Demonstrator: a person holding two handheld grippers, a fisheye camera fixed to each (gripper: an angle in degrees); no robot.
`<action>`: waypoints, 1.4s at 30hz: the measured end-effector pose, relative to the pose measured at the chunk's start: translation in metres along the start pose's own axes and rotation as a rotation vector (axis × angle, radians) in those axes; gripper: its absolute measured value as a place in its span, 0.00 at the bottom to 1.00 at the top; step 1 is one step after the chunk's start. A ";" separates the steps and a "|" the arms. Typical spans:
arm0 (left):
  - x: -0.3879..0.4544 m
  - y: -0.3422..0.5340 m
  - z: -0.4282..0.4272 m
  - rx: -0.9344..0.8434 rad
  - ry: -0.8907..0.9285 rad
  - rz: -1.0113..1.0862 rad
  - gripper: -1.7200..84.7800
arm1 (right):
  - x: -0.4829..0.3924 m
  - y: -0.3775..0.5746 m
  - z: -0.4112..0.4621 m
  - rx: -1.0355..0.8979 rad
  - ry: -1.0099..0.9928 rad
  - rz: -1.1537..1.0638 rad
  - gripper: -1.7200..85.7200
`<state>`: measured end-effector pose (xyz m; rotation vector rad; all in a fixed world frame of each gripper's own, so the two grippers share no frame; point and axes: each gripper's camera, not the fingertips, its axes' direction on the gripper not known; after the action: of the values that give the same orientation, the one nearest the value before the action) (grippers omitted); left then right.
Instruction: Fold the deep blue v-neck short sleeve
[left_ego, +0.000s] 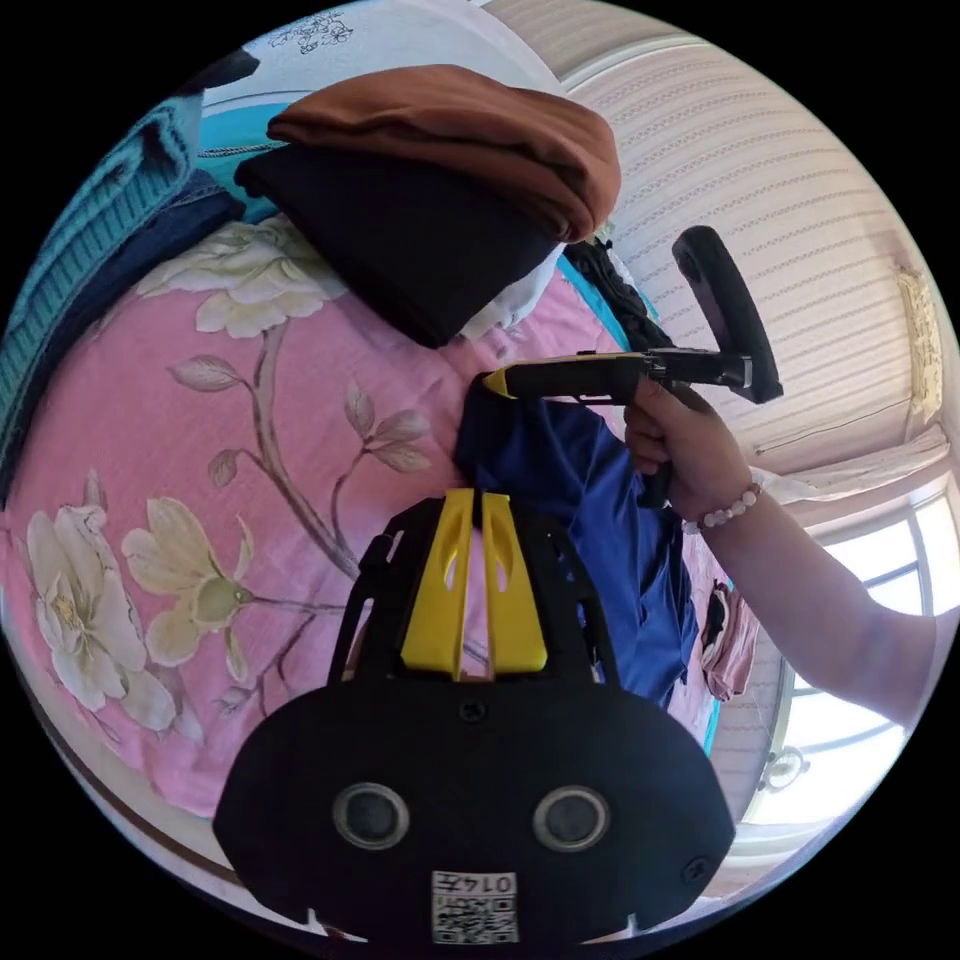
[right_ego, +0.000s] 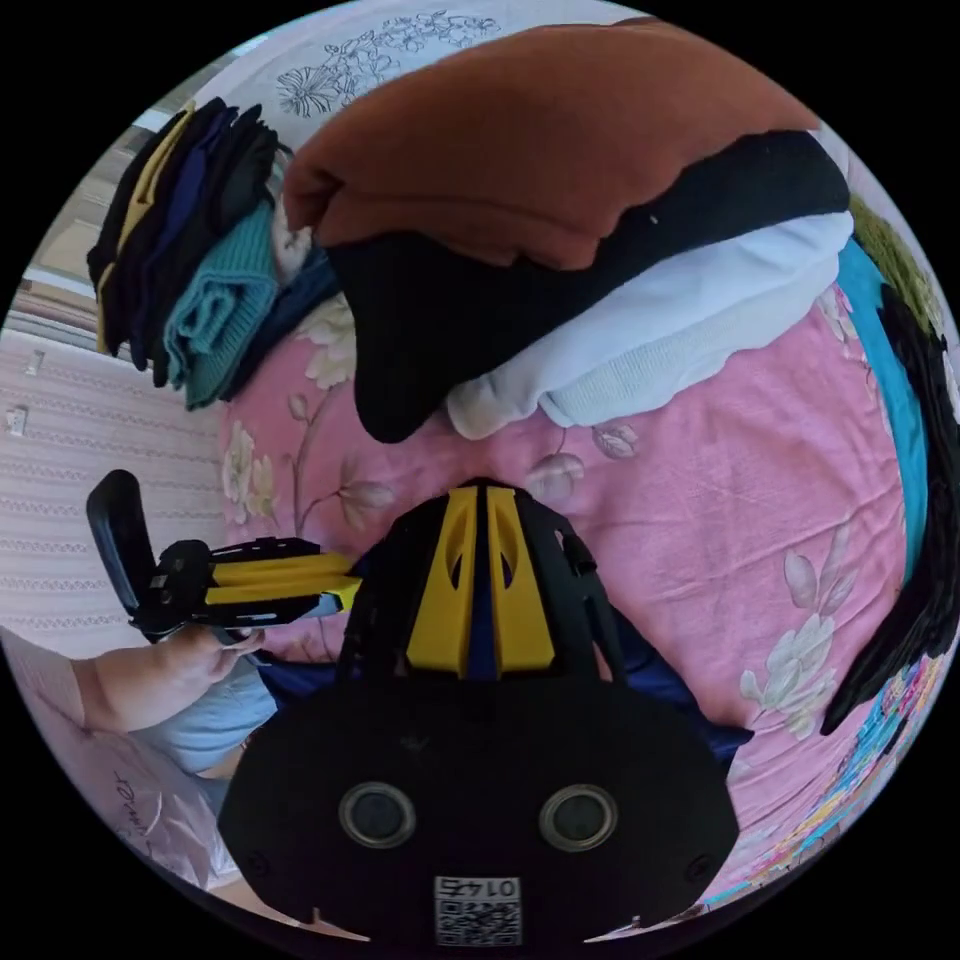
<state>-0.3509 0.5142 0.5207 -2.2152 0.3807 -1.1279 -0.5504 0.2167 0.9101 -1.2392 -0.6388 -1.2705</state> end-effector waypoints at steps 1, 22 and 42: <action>0.005 0.001 -0.009 0.045 -0.001 0.036 0.02 | 0.000 0.002 -0.011 0.077 -0.070 -0.014 0.03; 0.000 0.021 0.012 0.025 -0.078 0.031 0.07 | 0.012 0.038 -0.003 0.107 -0.036 0.102 0.08; 0.126 0.098 0.032 -0.127 0.205 0.649 0.07 | 0.088 0.369 -0.108 0.568 -0.310 0.685 0.02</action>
<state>-0.2482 0.3879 0.5234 -1.8539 1.1852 -0.9762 -0.2120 0.0277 0.8387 -1.0374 -0.6541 -0.2947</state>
